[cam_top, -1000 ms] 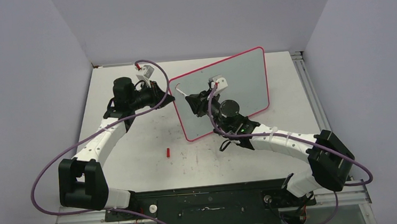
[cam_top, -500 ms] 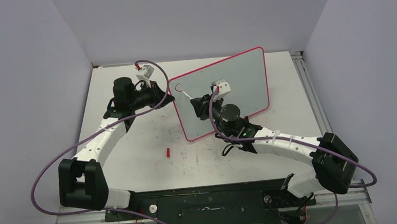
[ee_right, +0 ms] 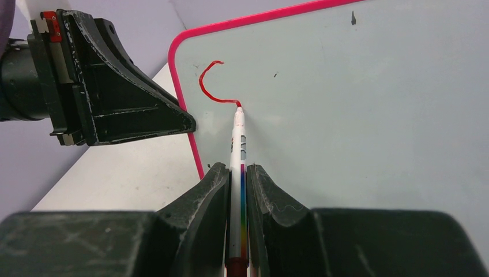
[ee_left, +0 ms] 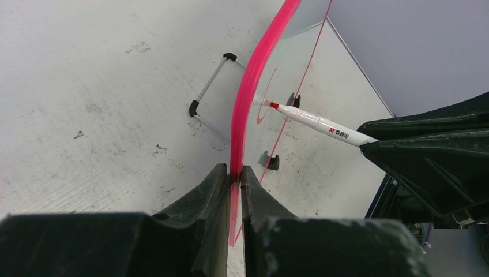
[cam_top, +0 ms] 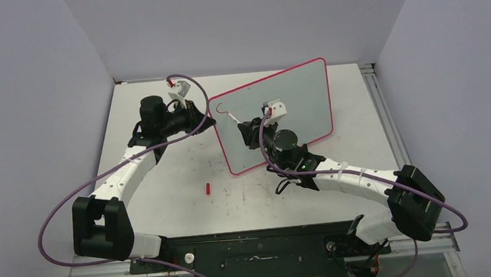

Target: Write a sentence on the whiteboard

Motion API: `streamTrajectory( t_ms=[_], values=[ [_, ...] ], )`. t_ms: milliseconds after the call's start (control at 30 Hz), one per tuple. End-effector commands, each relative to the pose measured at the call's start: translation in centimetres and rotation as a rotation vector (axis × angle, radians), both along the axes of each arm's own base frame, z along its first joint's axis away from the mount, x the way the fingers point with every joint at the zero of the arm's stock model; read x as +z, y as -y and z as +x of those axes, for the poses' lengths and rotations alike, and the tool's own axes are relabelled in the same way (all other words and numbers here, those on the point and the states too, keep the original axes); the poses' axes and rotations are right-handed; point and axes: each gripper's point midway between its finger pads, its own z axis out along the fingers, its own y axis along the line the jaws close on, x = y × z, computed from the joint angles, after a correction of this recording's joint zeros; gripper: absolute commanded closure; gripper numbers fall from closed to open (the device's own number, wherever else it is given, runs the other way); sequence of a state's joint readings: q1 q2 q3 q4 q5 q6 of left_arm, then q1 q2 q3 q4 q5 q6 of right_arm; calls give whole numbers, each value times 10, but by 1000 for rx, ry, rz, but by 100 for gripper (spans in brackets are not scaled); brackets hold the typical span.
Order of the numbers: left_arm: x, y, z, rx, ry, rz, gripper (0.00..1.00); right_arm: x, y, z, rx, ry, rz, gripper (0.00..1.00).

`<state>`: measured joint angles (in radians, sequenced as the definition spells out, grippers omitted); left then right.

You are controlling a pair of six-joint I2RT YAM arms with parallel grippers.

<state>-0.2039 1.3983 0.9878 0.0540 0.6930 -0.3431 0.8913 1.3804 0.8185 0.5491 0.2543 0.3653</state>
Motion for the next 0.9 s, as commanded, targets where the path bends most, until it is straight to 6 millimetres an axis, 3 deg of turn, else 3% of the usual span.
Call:
streamTrajectory(
  t_ms=[0, 333, 867],
  values=[
    [22, 6, -8, -40, 72, -23, 100, 1, 7, -7, -5, 5, -19, 95],
    [23, 6, -8, -39, 75, -23, 100, -6, -2, -15, 33, 1, -36, 95],
    [24, 6, -8, -37, 78, -24, 100, 0, -27, -24, 98, 28, -25, 95]
  ],
)
